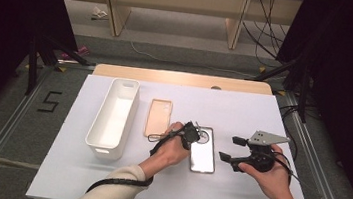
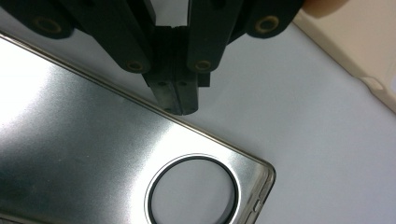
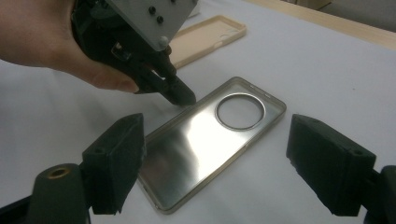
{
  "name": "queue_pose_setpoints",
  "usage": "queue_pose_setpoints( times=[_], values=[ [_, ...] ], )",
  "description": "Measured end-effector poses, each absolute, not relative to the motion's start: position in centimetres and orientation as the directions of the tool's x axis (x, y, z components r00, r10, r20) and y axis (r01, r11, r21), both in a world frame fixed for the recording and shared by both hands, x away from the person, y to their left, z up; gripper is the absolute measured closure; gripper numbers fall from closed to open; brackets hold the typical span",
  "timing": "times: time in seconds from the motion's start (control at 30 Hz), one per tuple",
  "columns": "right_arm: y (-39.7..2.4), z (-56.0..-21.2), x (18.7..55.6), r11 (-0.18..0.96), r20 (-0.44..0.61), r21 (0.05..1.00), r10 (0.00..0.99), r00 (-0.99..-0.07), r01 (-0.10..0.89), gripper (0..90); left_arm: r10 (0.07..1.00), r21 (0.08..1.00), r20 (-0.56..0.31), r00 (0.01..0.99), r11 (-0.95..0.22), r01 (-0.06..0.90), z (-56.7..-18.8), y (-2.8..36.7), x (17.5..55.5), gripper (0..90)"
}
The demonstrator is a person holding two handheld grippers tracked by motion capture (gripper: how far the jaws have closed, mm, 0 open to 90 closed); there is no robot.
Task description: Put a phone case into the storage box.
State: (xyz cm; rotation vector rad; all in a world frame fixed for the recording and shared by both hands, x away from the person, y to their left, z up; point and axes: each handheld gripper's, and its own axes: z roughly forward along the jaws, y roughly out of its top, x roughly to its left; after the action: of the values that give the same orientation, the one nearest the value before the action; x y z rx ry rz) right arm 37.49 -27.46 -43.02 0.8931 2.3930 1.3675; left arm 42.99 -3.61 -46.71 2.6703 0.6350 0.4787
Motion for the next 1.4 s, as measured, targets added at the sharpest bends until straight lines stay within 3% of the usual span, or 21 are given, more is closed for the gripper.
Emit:
queue_pose_setpoints(
  times=[0.2,0.33,0.37,0.4,0.43,0.53,0.57,0.67,0.87,1.0,1.4],
  values=[
    [-27.1,-43.2,37.5,0.43,0.054,0.82,0.598,-0.799,0.378,20.2,0.473,0.448,0.254,0.844,-0.831,0.331,-46.2,-2.3,42.0,83.3],
    [-26.4,-43.0,37.5,0.526,-0.007,0.778,0.556,-0.831,0.345,20.1,0.49,0.511,0.246,0.836,-0.799,0.318,-45.1,-0.4,40.6,72.9],
    [-26.2,-43.1,37.5,0.55,-0.018,0.763,0.541,-0.841,0.338,20.1,0.501,0.535,0.234,0.833,-0.782,0.32,-44.8,0.1,40.3,68.0],
    [-25.6,-43.2,37.6,0.603,-0.037,0.729,0.508,-0.861,0.324,20.1,0.514,0.558,0.22,0.829,-0.763,0.325,-44.5,0.6,39.9,55.0],
    [-25.6,-43.2,37.6,0.603,-0.037,0.729,0.508,-0.861,0.324,20.1,0.529,0.581,0.209,0.822,-0.744,0.331,-44.2,1.2,39.6,55.0],
    [-24.3,-43.5,37.8,0.678,-0.071,0.675,0.453,-0.889,0.291,20.1,0.574,0.638,0.153,0.805,-0.679,0.363,-43.4,2.9,38.5,30.2],
    [-24.3,-43.5,37.8,0.678,-0.071,0.675,0.453,-0.889,0.291,20.1,0.579,0.659,0.134,0.804,-0.658,0.364,-43.1,3.5,38.2,30.2],
    [-23.4,-43.5,38.1,0.72,-0.084,0.637,0.42,-0.904,0.275,19.4,0.596,0.708,0.1,0.797,-0.605,0.364,-42.3,5.2,37.3,17.0],
    [-21.8,-43.7,38.6,0.821,-0.116,0.525,0.33,-0.937,0.225,19.2,0.603,0.774,0.085,0.794,-0.542,0.328,-41.7,8.5,35.1,1.5],
    [-20.5,-43.6,38.8,0.868,-0.134,0.458,0.279,-0.951,0.191,19.7,0.611,0.797,0.061,0.789,-0.506,0.33,-41.8,9.2,34.2,0.0],
    [-17.2,-44.4,38.9,0.957,-0.175,0.277,0.141,-0.974,0.089,24.5,0.602,0.831,0.107,0.792,-0.492,0.262,-42.1,10.9,32.4,0.0]
  ],
)
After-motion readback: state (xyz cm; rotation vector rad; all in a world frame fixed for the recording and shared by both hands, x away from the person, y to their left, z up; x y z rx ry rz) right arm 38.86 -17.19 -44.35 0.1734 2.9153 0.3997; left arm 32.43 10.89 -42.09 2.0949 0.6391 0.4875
